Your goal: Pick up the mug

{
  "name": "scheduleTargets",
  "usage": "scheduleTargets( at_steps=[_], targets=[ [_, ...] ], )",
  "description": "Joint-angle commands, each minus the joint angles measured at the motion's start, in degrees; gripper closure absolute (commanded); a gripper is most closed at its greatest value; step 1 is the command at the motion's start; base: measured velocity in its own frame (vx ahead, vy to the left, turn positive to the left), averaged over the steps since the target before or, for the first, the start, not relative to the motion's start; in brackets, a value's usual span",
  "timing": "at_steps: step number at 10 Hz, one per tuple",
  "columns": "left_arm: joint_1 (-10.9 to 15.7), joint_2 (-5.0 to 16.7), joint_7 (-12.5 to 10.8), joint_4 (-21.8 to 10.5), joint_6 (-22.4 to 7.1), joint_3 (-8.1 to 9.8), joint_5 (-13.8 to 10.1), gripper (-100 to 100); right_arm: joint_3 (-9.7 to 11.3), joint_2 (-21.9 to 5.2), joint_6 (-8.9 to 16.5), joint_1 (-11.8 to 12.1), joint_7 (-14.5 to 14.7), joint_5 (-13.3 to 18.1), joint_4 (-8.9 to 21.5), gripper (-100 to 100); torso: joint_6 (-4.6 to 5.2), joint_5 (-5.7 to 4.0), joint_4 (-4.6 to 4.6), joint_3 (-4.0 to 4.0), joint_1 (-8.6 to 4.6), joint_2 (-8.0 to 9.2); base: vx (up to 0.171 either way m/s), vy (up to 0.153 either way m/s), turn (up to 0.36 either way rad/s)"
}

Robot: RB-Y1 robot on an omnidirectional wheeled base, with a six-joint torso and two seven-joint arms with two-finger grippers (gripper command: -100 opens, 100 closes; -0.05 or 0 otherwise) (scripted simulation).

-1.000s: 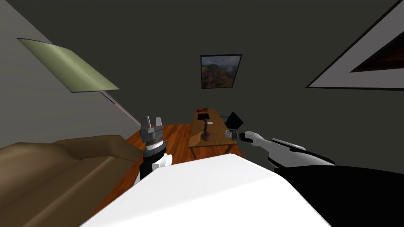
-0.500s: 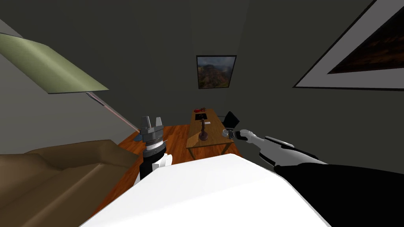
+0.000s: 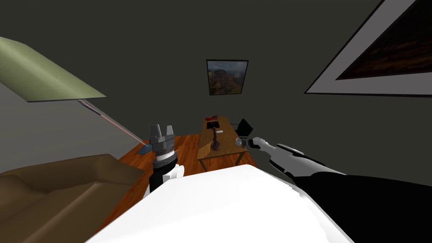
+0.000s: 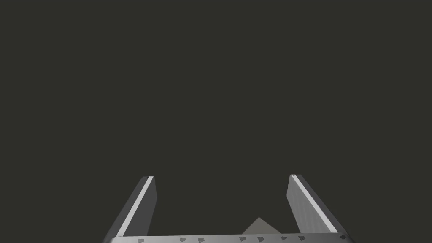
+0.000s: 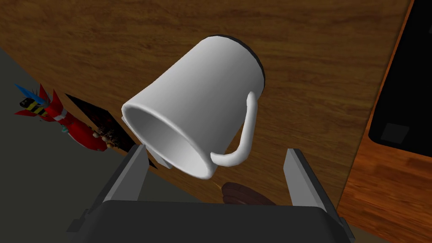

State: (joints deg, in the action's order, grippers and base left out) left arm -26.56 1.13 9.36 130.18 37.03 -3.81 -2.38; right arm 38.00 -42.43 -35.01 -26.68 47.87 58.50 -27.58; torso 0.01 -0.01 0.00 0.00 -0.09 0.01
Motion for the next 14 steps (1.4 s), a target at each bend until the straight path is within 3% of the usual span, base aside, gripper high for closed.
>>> scheduleTargets(
  at_steps=[1,3,4,6,7,8,10,11,12,14],
  targets=[
    [0.0,0.0,0.0,0.0,0.0,0.00,0.0,0,-1.5,2.7,-0.1,-2.2,-2.1,2.9,1.3,-100,0.00,0.00,0.00,0.00,0.00,0.00,0.005,-0.035,-0.231],
    [0.0,0.0,0.0,0.0,0.0,0.00,0.0,0,-1.5,2.7,-0.1,-2.2,-2.1,6.0,1.3,-100,-0.01,-0.01,0.00,0.00,-0.05,0.00,0.001,-0.019,-0.032],
    [0.0,0.0,0.0,0.0,0.0,0.00,0.0,0,-3.1,5.5,-0.6,-4.5,-3.8,7.8,2.9,-100,0.00,0.00,0.00,0.01,0.00,0.01,0.005,-0.029,-0.213],
    [0.0,0.0,0.0,0.0,0.0,0.00,0.0,0,-3.1,5.5,-0.6,-4.5,-4.4,11.1,-0.5,-100,-0.02,-0.01,0.00,0.00,-0.05,0.01,0.001,-0.022,-0.050],
    [0.0,0.0,0.0,0.0,0.0,0.00,0.0,0,-3.1,5.5,-0.6,-4.5,-3.8,11.1,1.2,-100,-0.03,0.00,0.00,0.00,0.01,0.00,0.000,-0.002,0.029],
    [0.0,0.0,0.0,0.0,0.0,0.00,0.0,0,-4.6,8.2,-1.1,-6.8,-5.4,13.5,4.6,-100,0.00,0.01,0.00,0.00,0.04,0.00,0.001,-0.021,-0.216],
    [0.0,0.0,0.0,0.0,0.0,0.00,0.0,0,-4.6,8.2,-1.1,-6.8,-5.4,16.1,4.6,-100,0.01,-0.01,0.00,0.01,-0.05,0.01,0.005,-0.020,-0.053],
    [0.0,0.0,0.0,0.0,0.0,0.00,0.0,0,-4.5,8.2,-1.1,-6.8,-5.5,15.3,4.6,-100,-0.01,0.00,0.00,0.00,-0.02,0.01,0.001,-0.007,0.009],
    [0.0,0.0,0.0,0.0,0.0,0.00,0.0,0,-4.6,8.3,-1.1,-6.8,-5.4,15.4,4.7,100,0.00,0.00,0.00,0.01,0.01,0.02,0.000,0.000,0.000],
    [0.0,0.0,0.0,0.0,0.0,0.00,0.0,0,-4.6,8.3,-1.1,-6.8,-5.4,15.4,4.7,100,0.00,0.01,0.01,0.01,0.03,0.01,0.000,0.000,0.000]
  ],
)
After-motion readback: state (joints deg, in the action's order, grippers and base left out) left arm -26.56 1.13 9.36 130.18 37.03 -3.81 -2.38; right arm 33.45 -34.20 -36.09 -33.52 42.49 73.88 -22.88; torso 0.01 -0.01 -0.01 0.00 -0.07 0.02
